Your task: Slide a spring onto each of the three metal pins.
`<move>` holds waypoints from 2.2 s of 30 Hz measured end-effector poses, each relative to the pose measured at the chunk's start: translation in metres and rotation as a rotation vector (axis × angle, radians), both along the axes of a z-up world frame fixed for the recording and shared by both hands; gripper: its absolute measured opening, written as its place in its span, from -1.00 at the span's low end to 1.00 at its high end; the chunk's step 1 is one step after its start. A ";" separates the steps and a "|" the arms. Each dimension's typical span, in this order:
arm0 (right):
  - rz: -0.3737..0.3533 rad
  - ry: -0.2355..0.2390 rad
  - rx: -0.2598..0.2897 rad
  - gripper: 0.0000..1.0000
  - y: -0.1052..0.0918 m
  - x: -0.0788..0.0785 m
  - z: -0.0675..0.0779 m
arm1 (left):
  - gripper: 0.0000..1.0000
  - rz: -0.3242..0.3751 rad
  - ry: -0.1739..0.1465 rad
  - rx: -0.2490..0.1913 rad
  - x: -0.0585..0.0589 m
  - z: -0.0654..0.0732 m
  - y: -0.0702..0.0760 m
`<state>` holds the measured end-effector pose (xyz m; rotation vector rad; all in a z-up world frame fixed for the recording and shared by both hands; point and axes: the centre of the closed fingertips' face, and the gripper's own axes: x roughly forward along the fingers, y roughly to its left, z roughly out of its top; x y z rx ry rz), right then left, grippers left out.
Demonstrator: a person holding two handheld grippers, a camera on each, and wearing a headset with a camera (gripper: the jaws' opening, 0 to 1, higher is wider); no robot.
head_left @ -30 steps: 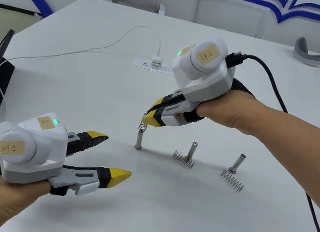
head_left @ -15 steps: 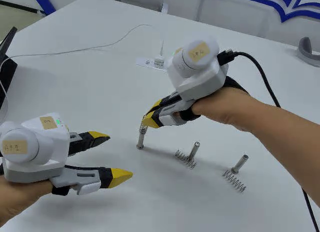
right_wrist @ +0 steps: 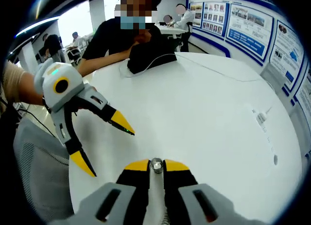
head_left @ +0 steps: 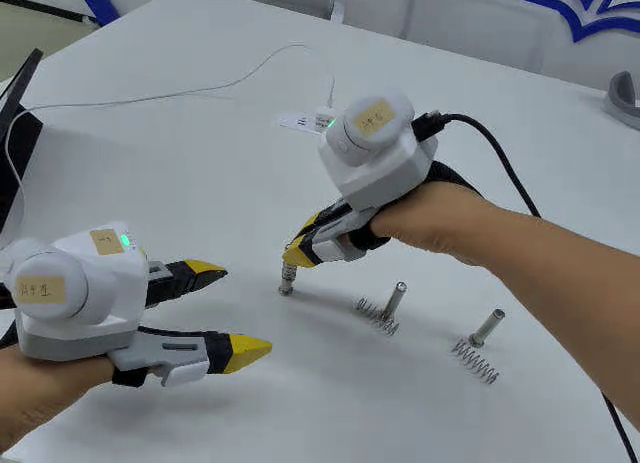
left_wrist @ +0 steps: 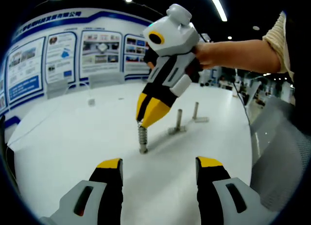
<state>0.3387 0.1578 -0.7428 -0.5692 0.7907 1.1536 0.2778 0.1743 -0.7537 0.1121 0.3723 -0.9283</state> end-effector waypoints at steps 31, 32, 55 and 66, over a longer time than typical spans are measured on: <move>-0.024 0.022 0.013 -0.72 0.000 -0.002 -0.017 | 0.23 -0.007 0.004 0.003 0.001 -0.001 -0.002; -0.024 0.020 0.014 -0.72 0.000 -0.001 -0.016 | 0.23 -0.007 0.004 0.002 0.001 -0.001 -0.002; -0.039 -0.018 0.036 -0.69 -0.016 -0.001 0.003 | 0.24 -0.013 -0.002 0.008 0.002 0.001 -0.005; -0.069 -0.020 0.003 -0.69 -0.042 -0.004 -0.002 | 0.24 -0.020 -0.006 0.010 0.002 0.002 -0.008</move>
